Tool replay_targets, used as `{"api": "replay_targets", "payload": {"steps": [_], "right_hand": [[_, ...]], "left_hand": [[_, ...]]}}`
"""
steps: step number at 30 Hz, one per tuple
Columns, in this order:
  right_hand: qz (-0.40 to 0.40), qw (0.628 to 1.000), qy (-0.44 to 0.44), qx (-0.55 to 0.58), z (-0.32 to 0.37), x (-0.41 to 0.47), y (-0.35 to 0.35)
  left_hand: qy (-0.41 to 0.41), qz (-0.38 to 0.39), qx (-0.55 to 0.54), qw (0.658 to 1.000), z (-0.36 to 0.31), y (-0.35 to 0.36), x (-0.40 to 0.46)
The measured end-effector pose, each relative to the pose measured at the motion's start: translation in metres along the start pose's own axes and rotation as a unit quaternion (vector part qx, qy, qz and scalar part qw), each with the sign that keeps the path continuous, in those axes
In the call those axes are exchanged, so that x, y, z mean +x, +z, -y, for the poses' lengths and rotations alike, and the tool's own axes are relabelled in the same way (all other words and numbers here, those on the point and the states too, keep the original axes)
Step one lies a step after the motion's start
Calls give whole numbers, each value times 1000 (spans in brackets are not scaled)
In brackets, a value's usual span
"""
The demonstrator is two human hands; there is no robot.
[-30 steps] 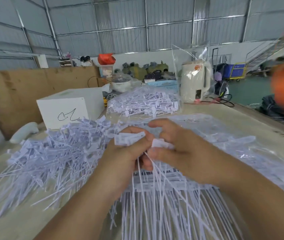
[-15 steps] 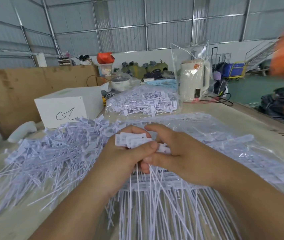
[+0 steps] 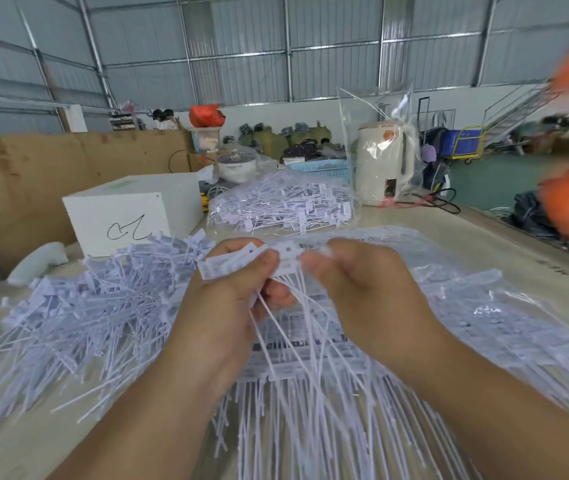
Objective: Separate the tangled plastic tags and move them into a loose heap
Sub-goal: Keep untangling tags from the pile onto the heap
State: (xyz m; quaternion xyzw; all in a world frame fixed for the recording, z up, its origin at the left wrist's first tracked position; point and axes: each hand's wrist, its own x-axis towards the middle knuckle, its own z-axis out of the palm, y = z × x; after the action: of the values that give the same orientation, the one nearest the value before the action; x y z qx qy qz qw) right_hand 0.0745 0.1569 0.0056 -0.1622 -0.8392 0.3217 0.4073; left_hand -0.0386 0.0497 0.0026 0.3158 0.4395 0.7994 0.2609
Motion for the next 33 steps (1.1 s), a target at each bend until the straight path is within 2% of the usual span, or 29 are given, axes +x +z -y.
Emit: {"api": "replay_targets", "payload": {"steps": [2,3,4,8,11,14,16,20,23,28,33], "right_hand": [[-85,991,14,105,0,4,-8],[-93,988,-2,126,-3,6,-14],[-61,990,-17,130,-6,5,-19],[198,975,-26,95,-9,-2,-9],[264,963,-39,33,-10,-5,-2],[250,968,-34,1,-14,-3,-2],[233,972,-18,9,-13,-3,-2],[214,976,-44,17,-10,-3,-3],[238,971,6,26,-12,0,-11],[282,959,13,30,-18,3,-18],[244,967,-12,70,-15,3,-12]], "left_hand": [[-35,-27,-53,998,-4,-1,-1],[-45,-32,-48,997,-5,-3,-1],[-53,-25,-21,998,-6,-3,-1],[-60,49,79,994,-2,1,-7],[-61,62,94,992,1,-1,-7],[-64,76,137,986,1,-5,-3],[-67,82,139,985,1,-6,-2],[-57,66,125,988,-1,-6,-3],[-52,46,85,994,-4,-6,-1],[-41,68,153,985,-4,-7,-1],[5,50,153,987,-3,-8,0]]}}
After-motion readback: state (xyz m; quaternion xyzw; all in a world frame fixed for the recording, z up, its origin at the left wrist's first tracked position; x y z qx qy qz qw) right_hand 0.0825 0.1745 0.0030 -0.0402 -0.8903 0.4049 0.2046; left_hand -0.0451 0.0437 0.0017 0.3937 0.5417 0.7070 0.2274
